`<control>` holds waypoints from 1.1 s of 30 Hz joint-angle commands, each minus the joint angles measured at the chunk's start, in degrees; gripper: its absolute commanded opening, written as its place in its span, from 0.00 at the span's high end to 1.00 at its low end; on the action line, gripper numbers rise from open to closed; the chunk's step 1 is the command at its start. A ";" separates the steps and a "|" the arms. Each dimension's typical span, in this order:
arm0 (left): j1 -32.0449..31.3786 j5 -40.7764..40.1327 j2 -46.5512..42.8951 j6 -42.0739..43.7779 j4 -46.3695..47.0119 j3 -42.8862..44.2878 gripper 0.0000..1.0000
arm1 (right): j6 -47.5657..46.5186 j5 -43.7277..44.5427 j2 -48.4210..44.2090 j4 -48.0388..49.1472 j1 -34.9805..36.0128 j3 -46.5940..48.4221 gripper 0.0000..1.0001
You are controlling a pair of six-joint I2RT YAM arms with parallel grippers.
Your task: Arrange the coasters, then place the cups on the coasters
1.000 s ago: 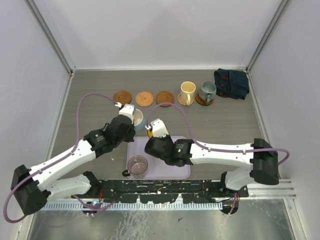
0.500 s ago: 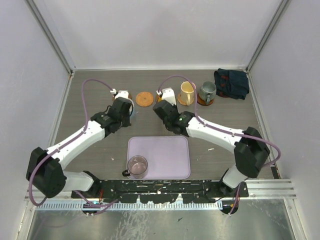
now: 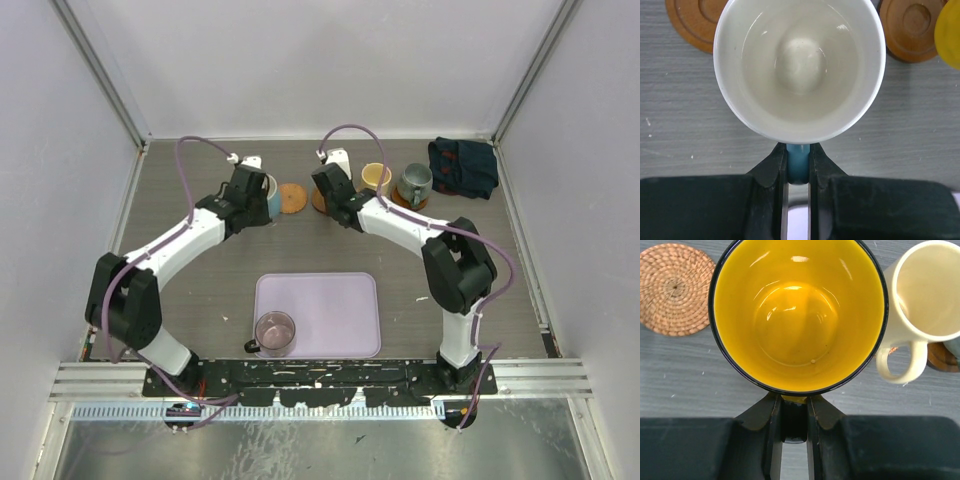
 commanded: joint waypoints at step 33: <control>1.69 3.84 19.38 1.72 12.00 19.26 1.00 | -2.39 -1.13 8.29 13.98 -4.67 7.65 0.99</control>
